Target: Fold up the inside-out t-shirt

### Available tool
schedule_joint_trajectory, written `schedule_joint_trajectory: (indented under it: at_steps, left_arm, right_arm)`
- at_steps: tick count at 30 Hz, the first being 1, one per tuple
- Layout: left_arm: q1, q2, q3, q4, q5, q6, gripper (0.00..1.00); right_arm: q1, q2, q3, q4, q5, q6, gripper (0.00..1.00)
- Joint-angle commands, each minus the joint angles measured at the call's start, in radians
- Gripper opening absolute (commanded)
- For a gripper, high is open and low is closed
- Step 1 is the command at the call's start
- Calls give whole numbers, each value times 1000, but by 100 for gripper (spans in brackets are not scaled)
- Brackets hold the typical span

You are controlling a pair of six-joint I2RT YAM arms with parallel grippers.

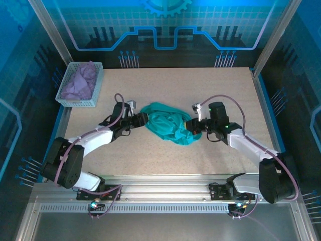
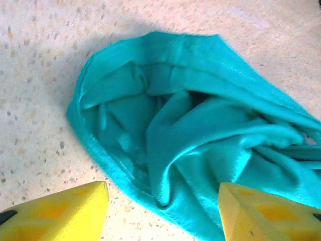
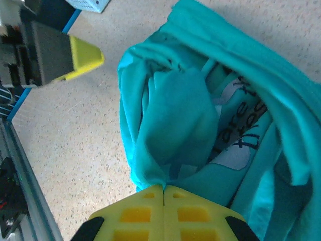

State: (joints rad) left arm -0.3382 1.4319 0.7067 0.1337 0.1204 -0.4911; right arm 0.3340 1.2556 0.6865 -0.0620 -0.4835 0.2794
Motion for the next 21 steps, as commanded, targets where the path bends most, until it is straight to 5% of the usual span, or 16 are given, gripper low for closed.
schedule_joint_trajectory:
  at_steps: [1,21]
  left_arm:
    - [-37,-12,63,-29,5,145,63]
    - [-149,588,916,-755,120,553,81]
  right_arm:
    - [16,-63,-24,-18,-23,12,0]
    - [11,-93,48,-78,-39,-89,0]
